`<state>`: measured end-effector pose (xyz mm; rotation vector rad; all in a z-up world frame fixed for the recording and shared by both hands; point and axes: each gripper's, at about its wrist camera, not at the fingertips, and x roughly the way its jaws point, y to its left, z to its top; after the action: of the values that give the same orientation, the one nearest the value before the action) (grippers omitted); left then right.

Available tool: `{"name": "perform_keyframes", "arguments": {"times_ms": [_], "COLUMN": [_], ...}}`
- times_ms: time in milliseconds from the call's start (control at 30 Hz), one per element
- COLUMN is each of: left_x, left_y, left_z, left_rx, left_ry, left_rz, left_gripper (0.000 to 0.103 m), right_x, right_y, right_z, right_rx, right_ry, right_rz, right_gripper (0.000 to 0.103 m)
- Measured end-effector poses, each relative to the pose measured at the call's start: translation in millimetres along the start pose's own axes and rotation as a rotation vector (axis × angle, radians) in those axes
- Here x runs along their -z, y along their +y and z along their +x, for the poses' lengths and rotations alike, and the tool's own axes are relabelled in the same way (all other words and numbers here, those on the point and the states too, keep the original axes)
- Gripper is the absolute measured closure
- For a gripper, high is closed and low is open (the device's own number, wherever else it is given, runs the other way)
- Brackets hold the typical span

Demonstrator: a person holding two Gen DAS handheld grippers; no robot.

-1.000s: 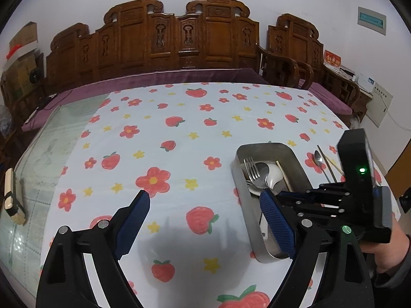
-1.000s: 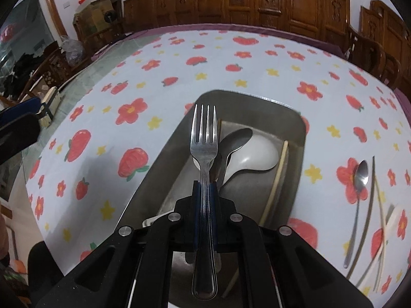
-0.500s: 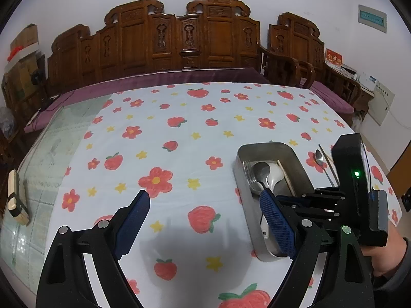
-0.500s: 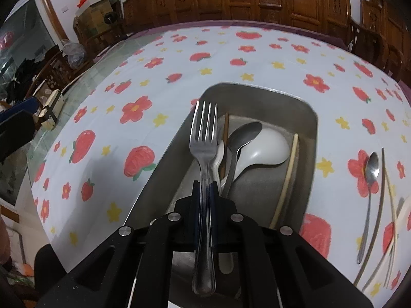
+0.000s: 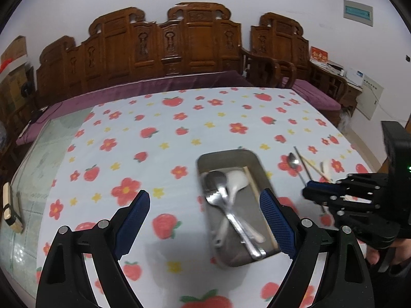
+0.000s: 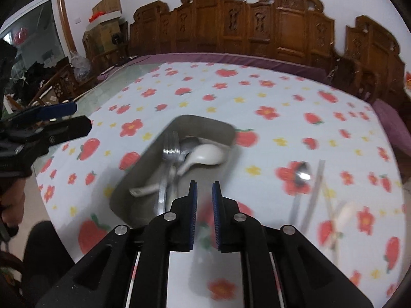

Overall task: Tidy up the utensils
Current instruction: 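Grasp a wooden chopstick from the table with the right tool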

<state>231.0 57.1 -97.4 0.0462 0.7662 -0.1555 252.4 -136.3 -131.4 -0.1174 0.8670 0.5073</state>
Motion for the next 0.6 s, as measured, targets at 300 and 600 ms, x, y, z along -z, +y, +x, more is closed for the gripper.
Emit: {"name": "perform_keyframes", "arguments": {"times_ms": [300,600], "left_x": [0.0,18.1], "left_y": [-56.5,-104.4], "left_z": [-4.3,7.1], "left_rx": [0.058,0.078], "left_ry": [-0.014,0.021], "left_rz": [0.021,0.056], "left_gripper": [0.019,0.019], "right_x": [46.9,99.0], "right_y": [-67.6,-122.6], "right_z": [-62.1,-66.7], "right_rx": [0.126,0.181], "right_ry": [-0.014,0.022], "right_rz": [0.022,0.061], "right_gripper": [0.083,0.078]}}
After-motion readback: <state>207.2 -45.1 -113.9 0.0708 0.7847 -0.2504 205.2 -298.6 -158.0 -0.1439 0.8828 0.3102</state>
